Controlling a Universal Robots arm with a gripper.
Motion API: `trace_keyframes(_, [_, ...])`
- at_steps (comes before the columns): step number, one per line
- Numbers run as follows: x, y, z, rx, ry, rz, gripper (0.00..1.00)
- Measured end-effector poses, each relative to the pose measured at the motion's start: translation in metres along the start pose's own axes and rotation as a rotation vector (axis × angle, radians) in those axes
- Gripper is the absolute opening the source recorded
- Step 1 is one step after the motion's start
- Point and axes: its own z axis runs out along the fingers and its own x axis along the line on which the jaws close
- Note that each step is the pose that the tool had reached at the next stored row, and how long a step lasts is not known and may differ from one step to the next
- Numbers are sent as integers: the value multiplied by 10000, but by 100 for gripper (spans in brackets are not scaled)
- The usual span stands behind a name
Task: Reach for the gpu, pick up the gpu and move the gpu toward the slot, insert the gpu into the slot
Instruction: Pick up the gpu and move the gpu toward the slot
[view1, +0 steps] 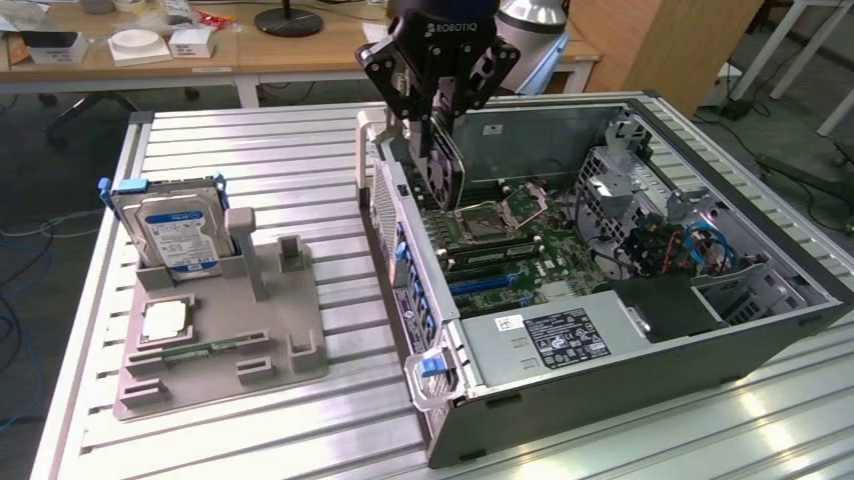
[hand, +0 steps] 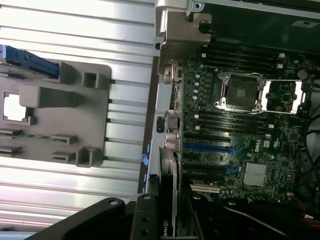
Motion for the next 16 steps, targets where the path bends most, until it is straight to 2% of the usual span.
trace_keyframes(16, [-136, -13, 1, 1, 1, 89, 26])
